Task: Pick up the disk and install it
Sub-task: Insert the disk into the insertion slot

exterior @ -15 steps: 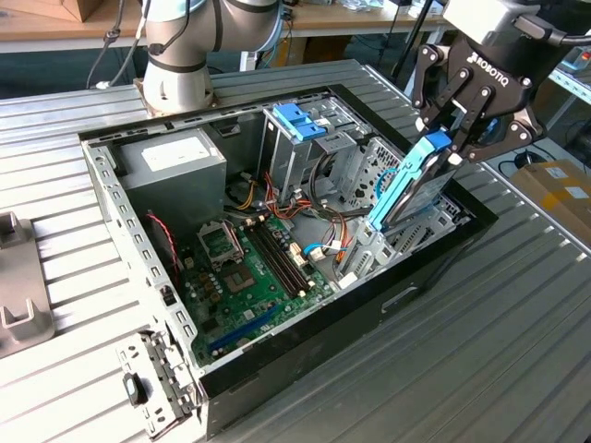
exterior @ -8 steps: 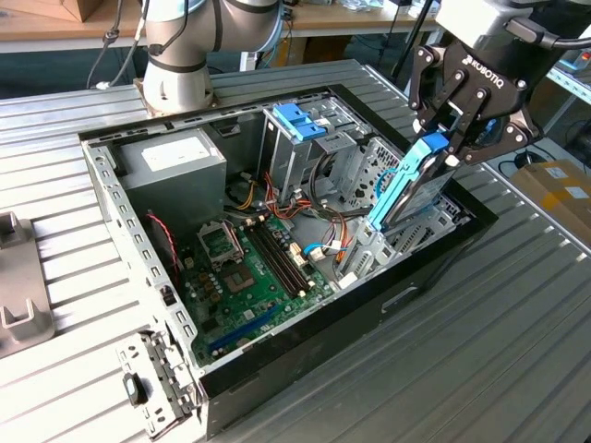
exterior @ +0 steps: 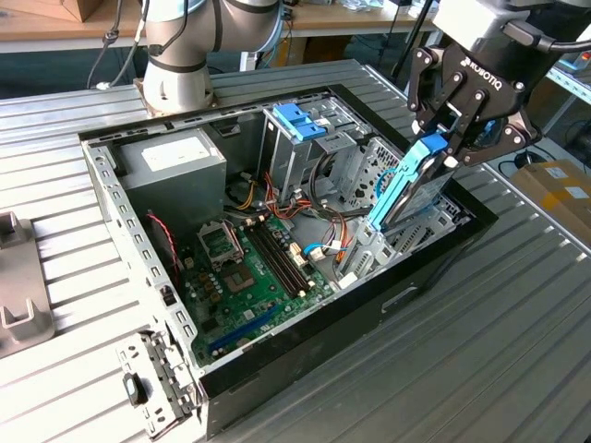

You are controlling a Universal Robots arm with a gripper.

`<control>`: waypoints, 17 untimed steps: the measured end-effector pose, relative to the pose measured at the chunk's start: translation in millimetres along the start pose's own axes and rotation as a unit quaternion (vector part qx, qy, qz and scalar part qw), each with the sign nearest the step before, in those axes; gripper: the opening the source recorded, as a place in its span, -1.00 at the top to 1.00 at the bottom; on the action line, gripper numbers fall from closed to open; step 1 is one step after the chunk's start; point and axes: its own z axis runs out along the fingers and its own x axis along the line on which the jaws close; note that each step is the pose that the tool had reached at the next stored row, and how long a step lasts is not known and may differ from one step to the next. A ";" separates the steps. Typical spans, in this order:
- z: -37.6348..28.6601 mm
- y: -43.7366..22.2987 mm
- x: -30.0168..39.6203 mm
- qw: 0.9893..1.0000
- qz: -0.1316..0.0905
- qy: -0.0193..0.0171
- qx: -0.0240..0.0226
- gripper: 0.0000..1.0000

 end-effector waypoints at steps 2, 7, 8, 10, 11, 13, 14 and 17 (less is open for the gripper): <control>1.8 0.0 0.2 1.000 0.000 0.000 0.000 0.26; 4.5 -0.7 0.4 1.000 0.000 0.000 0.000 0.26; 4.8 -0.8 0.4 1.000 0.000 0.000 0.000 0.26; 5.2 -1.1 0.5 1.000 0.000 0.000 0.000 0.26; 5.4 -1.1 0.5 1.000 0.000 0.000 0.000 0.26; 6.2 -1.0 0.5 1.000 0.000 0.000 0.000 0.26; 6.6 -1.0 0.6 1.000 0.000 0.000 0.000 0.26; 8.1 -0.3 0.7 1.000 0.000 0.000 0.000 0.26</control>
